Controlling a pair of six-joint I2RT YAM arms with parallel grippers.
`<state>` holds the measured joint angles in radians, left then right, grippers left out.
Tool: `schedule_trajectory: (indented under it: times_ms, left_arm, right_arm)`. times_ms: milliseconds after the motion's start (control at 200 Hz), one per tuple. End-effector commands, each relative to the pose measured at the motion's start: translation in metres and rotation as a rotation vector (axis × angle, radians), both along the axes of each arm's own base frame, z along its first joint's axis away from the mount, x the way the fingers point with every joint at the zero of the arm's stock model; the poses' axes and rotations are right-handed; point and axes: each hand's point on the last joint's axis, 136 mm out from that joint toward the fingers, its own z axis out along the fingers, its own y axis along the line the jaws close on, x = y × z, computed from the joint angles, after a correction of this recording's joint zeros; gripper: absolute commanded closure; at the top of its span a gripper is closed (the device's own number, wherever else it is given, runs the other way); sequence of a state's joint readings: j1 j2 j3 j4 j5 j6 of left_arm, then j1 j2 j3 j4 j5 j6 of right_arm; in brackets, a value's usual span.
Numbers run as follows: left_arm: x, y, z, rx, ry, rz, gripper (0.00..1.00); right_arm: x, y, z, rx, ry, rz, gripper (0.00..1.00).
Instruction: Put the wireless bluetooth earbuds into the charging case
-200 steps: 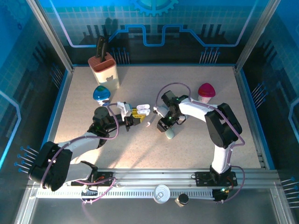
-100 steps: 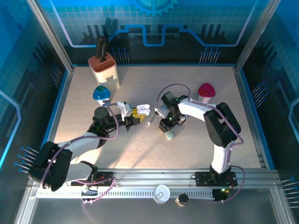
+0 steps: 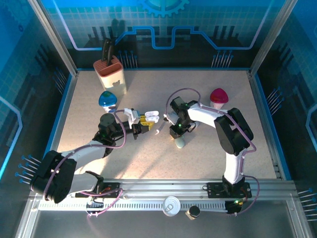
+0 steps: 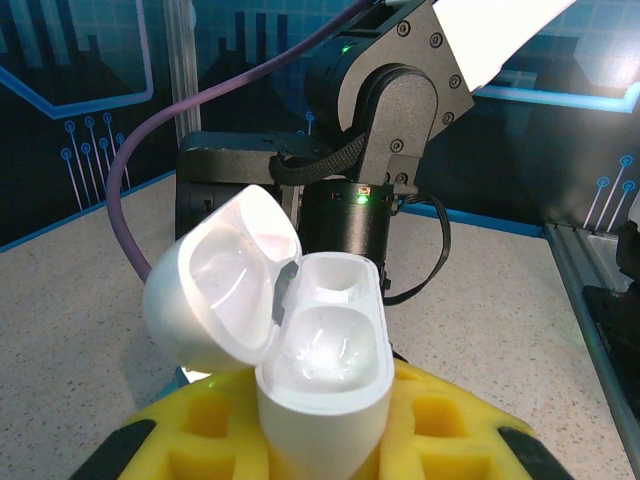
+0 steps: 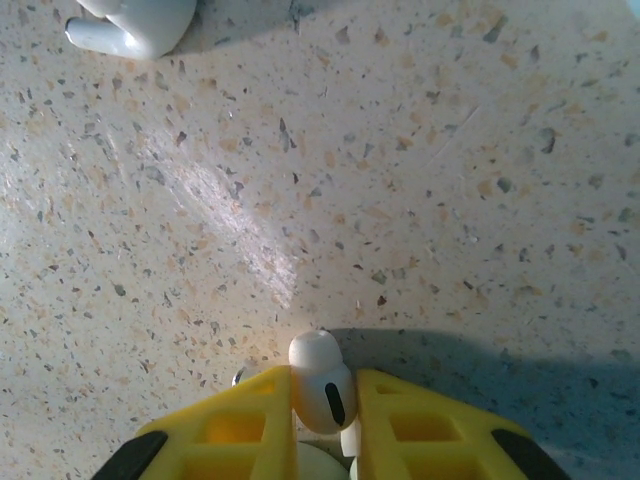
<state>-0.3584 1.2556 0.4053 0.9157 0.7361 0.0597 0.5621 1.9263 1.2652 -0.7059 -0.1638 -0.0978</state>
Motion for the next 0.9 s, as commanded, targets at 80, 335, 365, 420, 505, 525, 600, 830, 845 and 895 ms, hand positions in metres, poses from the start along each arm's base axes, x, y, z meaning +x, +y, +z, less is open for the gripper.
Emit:
schedule_trajectory:
  times_ms: [80,335,365,420,505,525,600,830,845,895]
  left_arm:
    - [-0.001,0.0,0.007,0.002,-0.04,0.007,0.92]
    - [0.0,-0.003,0.006,0.0,-0.028,-0.005,0.92]
    - [0.0,-0.004,0.006,0.0,-0.028,-0.006,0.92]
    - [0.0,-0.005,0.006,0.003,-0.026,-0.012,0.92]
    - [0.0,-0.006,0.005,0.005,-0.021,-0.017,0.92]
    - [0.0,-0.007,0.005,0.006,-0.022,-0.019,0.92]
    - [0.0,-0.007,0.005,0.01,-0.024,-0.021,0.91]
    - [0.0,-0.008,0.003,0.019,-0.023,-0.027,0.91]
    - [0.0,-0.008,0.004,0.019,-0.023,-0.029,0.91]
    - [0.0,-0.008,0.003,0.019,-0.02,-0.03,0.91]
  right_arm:
    - [0.014,-0.007,0.02,-0.012,-0.133,-0.033,0.84]
    - [0.04,0.002,0.105,0.174,-0.543,-0.056,0.87]
    - [0.039,0.005,0.115,0.203,-0.588,-0.042,0.87]
    - [0.036,0.01,0.134,0.241,-0.671,-0.016,0.87]
    - [0.03,0.016,0.162,0.276,-0.785,0.04,0.87]
    - [0.028,0.017,0.167,0.282,-0.808,0.052,0.87]
    - [0.022,0.02,0.188,0.299,-0.879,0.076,0.87]
    - [0.002,0.031,0.24,0.382,-1.033,0.15,0.87]
    - [0.001,0.032,0.242,0.383,-1.042,0.161,0.87]
    - [-0.003,0.035,0.244,0.376,-1.056,0.192,0.87]
